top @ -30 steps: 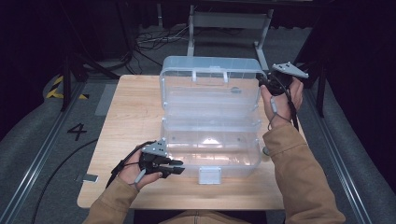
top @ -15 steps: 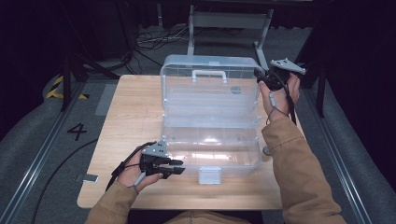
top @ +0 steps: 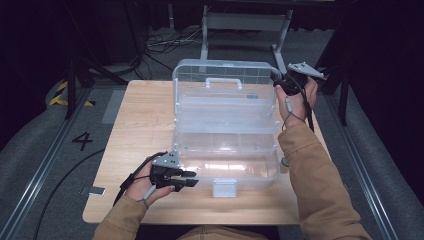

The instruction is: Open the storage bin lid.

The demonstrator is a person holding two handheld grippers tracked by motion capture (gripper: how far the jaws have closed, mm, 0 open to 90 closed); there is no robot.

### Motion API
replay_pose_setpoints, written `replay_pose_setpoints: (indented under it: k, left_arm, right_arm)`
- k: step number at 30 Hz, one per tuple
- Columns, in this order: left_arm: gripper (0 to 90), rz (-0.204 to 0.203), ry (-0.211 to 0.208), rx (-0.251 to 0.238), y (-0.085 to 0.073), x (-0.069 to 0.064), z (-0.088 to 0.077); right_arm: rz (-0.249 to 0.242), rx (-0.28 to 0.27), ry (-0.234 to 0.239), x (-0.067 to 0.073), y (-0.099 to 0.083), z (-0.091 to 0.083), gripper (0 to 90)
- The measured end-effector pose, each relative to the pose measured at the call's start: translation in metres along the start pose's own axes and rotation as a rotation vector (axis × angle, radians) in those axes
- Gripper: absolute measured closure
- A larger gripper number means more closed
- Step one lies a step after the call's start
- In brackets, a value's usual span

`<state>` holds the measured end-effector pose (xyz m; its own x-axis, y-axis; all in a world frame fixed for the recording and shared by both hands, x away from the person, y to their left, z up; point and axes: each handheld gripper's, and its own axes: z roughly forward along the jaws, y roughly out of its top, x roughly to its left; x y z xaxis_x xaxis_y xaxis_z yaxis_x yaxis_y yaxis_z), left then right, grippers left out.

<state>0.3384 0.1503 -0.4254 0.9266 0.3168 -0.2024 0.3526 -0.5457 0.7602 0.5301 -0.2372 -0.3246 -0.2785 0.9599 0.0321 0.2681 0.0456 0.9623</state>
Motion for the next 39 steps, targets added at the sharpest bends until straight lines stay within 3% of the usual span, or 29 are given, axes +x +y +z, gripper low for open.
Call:
replay_pose_setpoints:
  k: [11, 25, 34, 39]
  left_arm:
    - [70.9, -0.003, -0.006, 0.003, 0.0, 0.001, 0.0]
    - [72.7, -0.003, -0.033, 0.005, 0.001, 0.004, 0.0]
    - [72.8, 0.0, -0.029, 0.004, 0.001, 0.003, 0.0]
    - [72.8, -0.002, -0.03, -0.001, 0.001, 0.003, 0.0]
  right_arm:
    - [0.018, -0.005, 0.003, -0.003, -0.004, 0.012, 80.9]
    - [-0.001, 0.0, 0.012, -0.008, -0.009, 0.026, 80.8]
    - [0.012, 0.022, 0.024, -0.014, -0.015, 0.04, 80.7]
    - [-0.004, 0.042, 0.022, -0.014, -0.015, 0.046, 81.0]
